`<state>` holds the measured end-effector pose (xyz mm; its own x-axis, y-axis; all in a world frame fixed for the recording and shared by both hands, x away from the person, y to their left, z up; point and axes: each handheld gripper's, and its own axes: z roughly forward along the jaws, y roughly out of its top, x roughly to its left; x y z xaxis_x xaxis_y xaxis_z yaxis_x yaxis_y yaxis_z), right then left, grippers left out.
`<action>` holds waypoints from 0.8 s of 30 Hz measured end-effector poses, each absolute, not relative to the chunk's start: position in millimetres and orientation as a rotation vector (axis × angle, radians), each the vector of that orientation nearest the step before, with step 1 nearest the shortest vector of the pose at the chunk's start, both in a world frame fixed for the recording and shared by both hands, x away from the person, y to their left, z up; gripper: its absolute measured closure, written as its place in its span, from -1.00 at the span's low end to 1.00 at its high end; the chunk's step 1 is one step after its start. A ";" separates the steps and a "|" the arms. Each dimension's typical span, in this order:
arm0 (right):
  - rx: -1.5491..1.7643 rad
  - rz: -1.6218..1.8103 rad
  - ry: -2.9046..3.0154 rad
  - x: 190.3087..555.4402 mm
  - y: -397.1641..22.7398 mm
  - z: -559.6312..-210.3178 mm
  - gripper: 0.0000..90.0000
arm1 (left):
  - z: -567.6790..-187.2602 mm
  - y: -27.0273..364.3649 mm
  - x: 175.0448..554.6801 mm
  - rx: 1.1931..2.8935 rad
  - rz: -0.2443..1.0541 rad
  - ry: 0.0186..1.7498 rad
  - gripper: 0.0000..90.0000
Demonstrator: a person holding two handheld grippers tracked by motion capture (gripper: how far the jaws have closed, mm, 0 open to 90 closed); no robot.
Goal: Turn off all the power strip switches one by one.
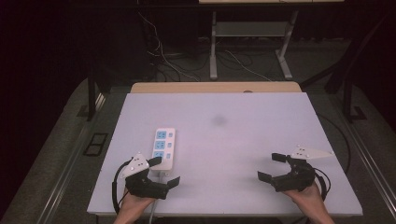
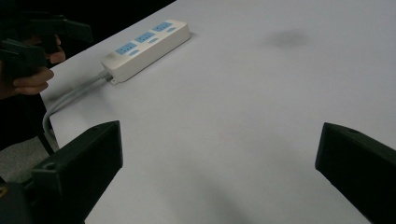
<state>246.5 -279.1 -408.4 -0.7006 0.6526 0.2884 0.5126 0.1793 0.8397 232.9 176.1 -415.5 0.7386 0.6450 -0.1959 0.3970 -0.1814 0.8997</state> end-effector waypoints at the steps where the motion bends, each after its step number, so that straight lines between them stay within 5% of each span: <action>1: 1.149 1.545 2.310 246.1 -279.3 -409.6 -0.99 | -415.6 176.2 233.1 1.810 0.274 0.813 -1.00; 24: 1.170 1.541 2.312 241.7 -286.1 -410.9 -0.99 | -415.0 177.9 234.1 1.819 0.264 0.830 -1.00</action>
